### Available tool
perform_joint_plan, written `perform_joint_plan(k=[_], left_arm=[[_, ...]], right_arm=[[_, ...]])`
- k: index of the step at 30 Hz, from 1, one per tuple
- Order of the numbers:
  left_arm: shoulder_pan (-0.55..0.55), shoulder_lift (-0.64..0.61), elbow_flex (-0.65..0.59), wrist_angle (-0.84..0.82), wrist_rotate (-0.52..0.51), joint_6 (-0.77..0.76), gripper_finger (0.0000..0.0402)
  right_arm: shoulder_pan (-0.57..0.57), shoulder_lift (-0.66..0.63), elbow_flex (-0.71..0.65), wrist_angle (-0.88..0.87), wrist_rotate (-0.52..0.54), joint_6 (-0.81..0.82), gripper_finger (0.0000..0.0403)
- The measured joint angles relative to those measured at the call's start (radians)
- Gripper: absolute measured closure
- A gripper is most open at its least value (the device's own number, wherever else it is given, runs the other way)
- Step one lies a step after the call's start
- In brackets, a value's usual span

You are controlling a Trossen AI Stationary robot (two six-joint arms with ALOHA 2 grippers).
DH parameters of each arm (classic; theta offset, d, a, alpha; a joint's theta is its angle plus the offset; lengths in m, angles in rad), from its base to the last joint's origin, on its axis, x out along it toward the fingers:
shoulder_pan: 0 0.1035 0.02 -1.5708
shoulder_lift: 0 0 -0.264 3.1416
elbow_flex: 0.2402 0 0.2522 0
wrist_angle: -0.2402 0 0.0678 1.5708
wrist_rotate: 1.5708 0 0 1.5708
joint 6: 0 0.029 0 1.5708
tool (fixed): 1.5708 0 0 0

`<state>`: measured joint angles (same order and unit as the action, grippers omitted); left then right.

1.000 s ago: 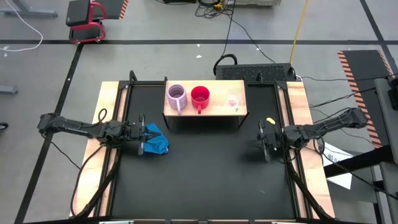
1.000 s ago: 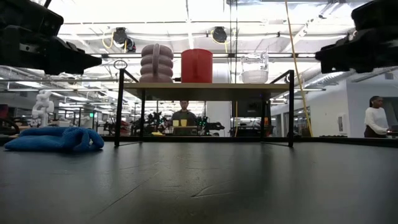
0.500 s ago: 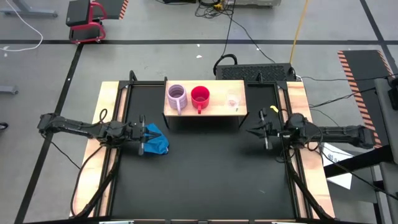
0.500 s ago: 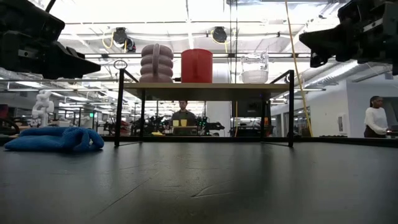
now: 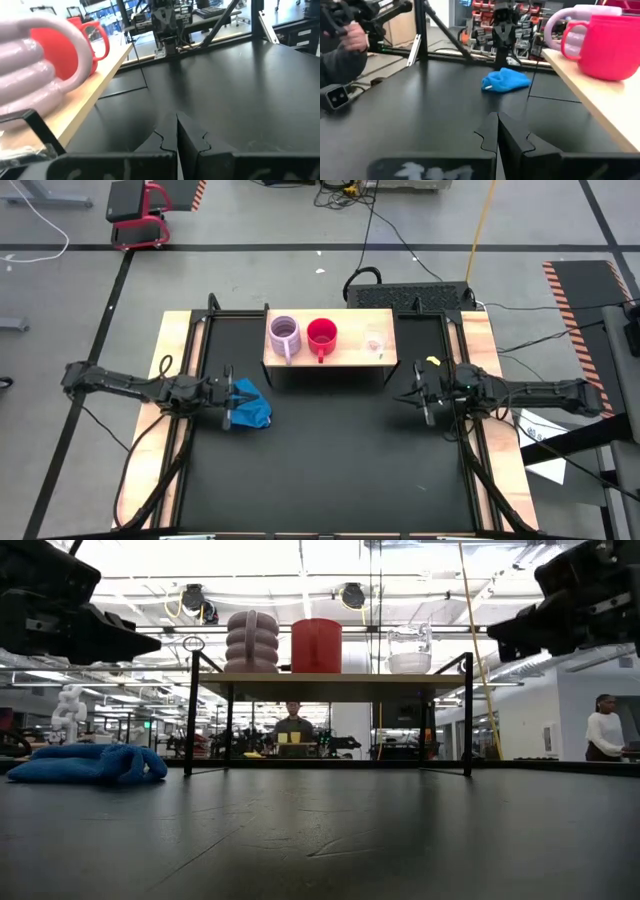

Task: Stack small to large cups/mugs on shelf
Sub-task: Return to Home Position

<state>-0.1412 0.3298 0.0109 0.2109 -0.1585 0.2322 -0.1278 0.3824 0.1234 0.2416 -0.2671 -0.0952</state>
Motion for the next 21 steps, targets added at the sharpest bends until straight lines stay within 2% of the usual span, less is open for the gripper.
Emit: perform_joint_plan(k=[8,21], left_arm=[[-0.067,-0.063,0.000,-0.018,-0.054,0.031,0.0401],[-0.220,-0.221,0.000,-0.120,-0.250,0.073,0.0401]], right_arm=[[0.019,-0.069,0.001,-0.058,0.001,-0.038,0.0403],[0.019,-0.290,0.003,-0.162,-0.005,-0.045,0.0403]])
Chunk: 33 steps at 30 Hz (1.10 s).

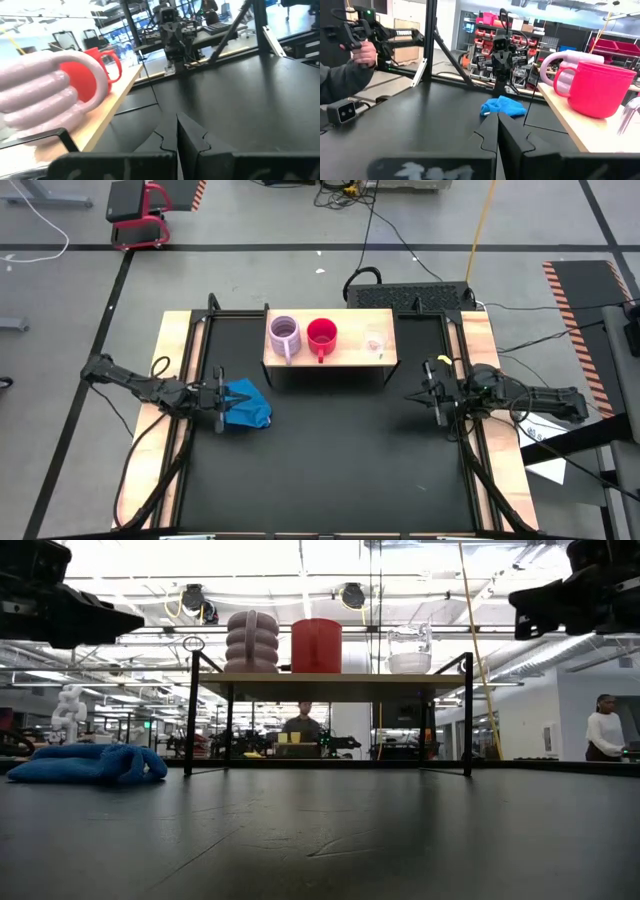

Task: Stack small to large cups/mugs on shelf
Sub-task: Return to Home Position

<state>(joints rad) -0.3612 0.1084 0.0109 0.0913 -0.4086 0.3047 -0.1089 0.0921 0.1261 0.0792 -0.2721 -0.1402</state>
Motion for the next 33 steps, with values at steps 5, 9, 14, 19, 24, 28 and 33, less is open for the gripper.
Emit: perform_joint_plan(k=[5,9,14,19,24,28,33], left_arm=[[-0.023,-0.053,0.000,-0.021,-0.067,0.034,0.0401],[-0.005,-0.081,0.000,-0.022,-0.080,0.057,0.0401],[0.040,-0.092,0.000,-0.024,-0.082,0.077,0.0401],[0.067,-0.092,0.023,-0.089,-0.070,0.066,0.0401],[0.072,-0.092,0.057,-0.191,0.015,0.033,0.0401],[0.073,-0.092,0.066,-0.196,0.019,0.030,0.0401],[0.073,-0.092,0.066,-0.198,0.028,-0.003,0.0401]], right_arm=[[0.000,-0.057,-0.020,-0.018,-0.022,0.008,0.0403],[0.000,-0.091,-0.054,-0.019,-0.022,0.008,0.0403],[0.000,-0.090,-0.070,-0.006,-0.021,0.004,0.0403],[0.000,-0.090,-0.072,-0.010,-0.021,0.017,0.0403],[0.000,-0.090,-0.073,-0.021,-0.024,0.063,0.0403],[-0.001,-0.090,-0.074,-0.025,-0.066,0.071,0.0403],[-0.001,-0.090,-0.074,-0.026,-0.071,0.081,0.0403]])
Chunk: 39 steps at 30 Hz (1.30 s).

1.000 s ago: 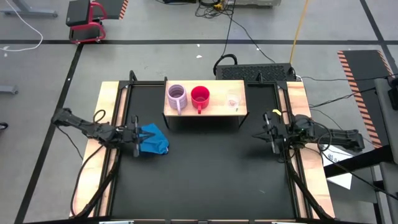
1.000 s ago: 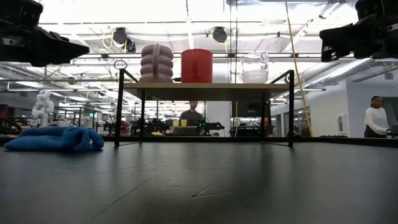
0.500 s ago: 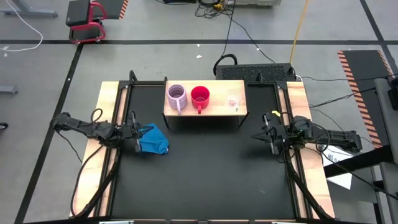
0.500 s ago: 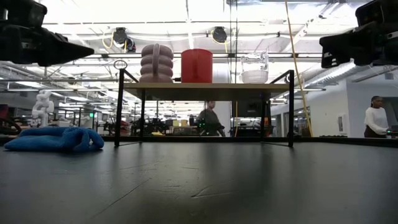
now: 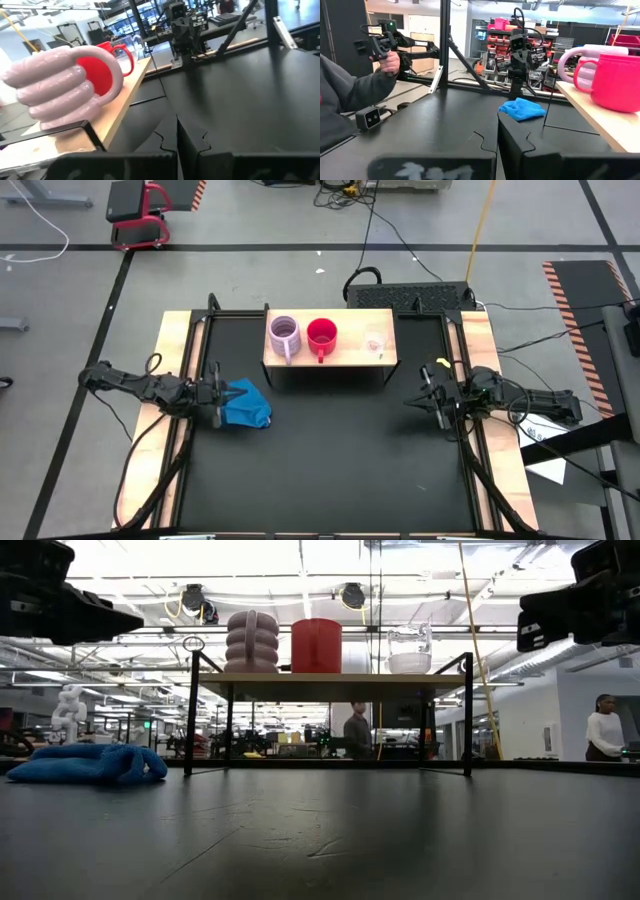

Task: Stack small to large cups/mugs on shelf
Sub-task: Return to Home Position

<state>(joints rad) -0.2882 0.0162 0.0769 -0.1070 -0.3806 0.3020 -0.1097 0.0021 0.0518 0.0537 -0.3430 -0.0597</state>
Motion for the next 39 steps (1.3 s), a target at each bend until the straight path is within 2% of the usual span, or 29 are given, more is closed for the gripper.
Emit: perform_joint_plan(k=[10,18,39], left_arm=[[0.000,0.001,0.000,-0.011,0.041,-0.077,0.0397],[0.000,0.002,0.000,-0.011,0.036,-0.079,0.0382],[0.000,0.002,0.000,-0.005,0.036,-0.071,0.0380]], right_arm=[[0.000,0.000,-0.001,0.001,0.000,0.006,0.0403],[0.000,0.000,-0.002,0.017,-0.001,-0.013,0.0403],[0.000,0.001,-0.002,0.040,-0.001,-0.012,0.0403]])
